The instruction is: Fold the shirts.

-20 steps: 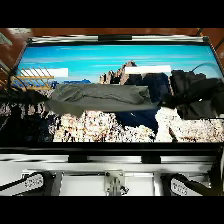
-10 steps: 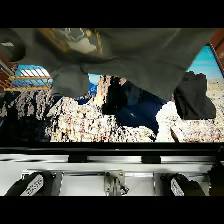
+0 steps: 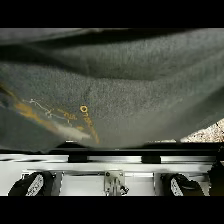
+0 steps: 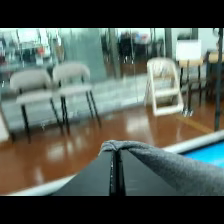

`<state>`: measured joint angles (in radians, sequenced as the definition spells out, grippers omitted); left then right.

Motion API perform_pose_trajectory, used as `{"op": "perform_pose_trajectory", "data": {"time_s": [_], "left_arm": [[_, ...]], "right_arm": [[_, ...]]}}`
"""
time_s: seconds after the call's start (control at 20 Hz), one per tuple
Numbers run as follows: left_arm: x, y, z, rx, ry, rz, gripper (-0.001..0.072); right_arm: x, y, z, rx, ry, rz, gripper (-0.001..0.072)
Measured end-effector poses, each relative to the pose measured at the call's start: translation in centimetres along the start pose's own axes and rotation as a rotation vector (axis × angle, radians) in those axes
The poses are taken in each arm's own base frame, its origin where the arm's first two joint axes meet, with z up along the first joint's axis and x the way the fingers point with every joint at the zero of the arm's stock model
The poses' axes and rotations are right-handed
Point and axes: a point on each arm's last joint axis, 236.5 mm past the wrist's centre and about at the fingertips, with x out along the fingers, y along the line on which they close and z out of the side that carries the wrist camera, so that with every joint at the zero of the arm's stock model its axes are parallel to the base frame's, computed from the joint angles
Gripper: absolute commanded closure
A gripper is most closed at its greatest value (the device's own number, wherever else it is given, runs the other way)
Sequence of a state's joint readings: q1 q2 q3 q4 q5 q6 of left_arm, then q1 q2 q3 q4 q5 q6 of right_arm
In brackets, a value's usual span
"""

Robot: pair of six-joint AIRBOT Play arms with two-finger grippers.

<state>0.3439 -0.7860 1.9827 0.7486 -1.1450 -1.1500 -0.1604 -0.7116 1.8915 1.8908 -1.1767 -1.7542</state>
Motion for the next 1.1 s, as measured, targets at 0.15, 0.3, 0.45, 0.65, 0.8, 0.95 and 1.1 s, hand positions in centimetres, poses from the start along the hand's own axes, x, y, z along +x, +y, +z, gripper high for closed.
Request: {"op": "perform_pose_trajectory", "data": {"time_s": [0.15,0.3,0.45,0.65,0.8,0.95,1.1], "left_arm": [[1.9,1.8,-5.3,-0.075,0.144,-0.001,0.0677],[5.0,4.5,-14.3,-0.217,0.353,-0.013,0.0677],[8.0,6.6,-26.0,-0.406,0.593,-0.042,0.0677],[12.2,8.0,-39.7,-0.586,0.813,-0.069,0.0677],[15.9,9.7,-46.8,-0.655,0.864,-0.041,0.0677],[19.1,11.3,-51.3,-0.701,0.861,-0.011,0.0677],[21.5,12.2,-54.4,-0.736,0.835,0.021,0.0677]], "right_arm": [[3.9,-2.1,-7.9,0.048,0.309,-0.034,0.0653],[8.6,-3.2,-17.6,0.131,0.636,-0.015,0.0653],[13.9,-2.8,-27.7,0.247,0.887,0.053,0.0653],[22.2,-1.1,-38.6,0.358,1.003,0.118,0.0653],[28.4,0.1,-44.2,0.374,0.943,0.113,0.0653],[33.2,0.2,-46.8,0.376,0.821,0.071,0.0653],[36.3,-0.7,-47.9,0.381,0.717,0.022,0.0653]]}}
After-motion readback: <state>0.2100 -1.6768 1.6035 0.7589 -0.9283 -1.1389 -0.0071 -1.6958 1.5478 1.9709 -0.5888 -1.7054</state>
